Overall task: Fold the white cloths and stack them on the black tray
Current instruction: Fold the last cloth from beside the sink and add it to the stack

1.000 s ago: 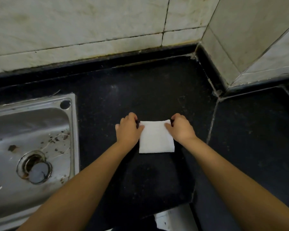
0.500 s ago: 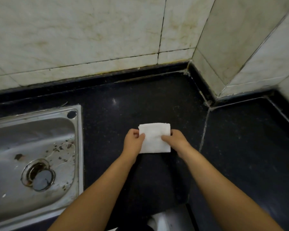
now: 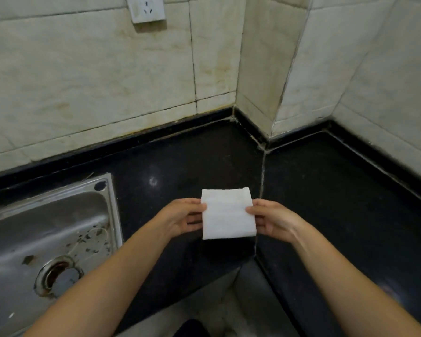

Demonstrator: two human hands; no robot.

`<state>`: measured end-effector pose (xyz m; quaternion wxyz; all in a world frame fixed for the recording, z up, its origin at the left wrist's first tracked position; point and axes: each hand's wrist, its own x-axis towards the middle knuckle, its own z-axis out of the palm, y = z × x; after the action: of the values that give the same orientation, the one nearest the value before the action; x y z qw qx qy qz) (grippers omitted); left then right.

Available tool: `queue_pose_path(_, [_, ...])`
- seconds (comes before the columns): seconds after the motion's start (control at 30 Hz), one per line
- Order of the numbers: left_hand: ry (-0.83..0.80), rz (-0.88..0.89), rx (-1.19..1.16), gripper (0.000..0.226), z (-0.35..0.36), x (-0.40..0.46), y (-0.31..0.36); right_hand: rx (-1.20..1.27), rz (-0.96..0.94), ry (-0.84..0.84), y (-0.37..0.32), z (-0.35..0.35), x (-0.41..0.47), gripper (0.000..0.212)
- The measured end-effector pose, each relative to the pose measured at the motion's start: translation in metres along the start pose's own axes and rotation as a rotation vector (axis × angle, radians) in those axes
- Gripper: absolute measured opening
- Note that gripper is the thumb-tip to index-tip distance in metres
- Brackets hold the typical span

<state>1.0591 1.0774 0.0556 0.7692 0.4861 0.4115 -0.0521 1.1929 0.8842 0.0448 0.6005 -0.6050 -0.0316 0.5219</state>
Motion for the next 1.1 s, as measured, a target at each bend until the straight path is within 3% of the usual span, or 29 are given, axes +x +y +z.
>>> queue_pose_path(0.23, [-0.293,-0.052,0.294,0.015,0.048,-0.039,-0.024,0.173,-0.123,0.226,0.062,-0.020,-0.119,0.008])
queue_pose_path(0.47, [-0.562,-0.167,0.547,0.013,0.100,-0.104,-0.109,0.385,-0.193,0.537,0.187,0.003,-0.267,0.009])
queue_pose_path(0.8, [-1.105,-0.331,0.987,0.016,0.248,-0.269,-0.289,0.738,-0.349,1.006,0.382,0.034,-0.529,0.007])
queue_pose_path(1.1, [-1.382,-0.370,1.157,0.016,0.380,-0.473,-0.505,0.951,-0.457,1.290,0.549,0.036,-0.773,0.013])
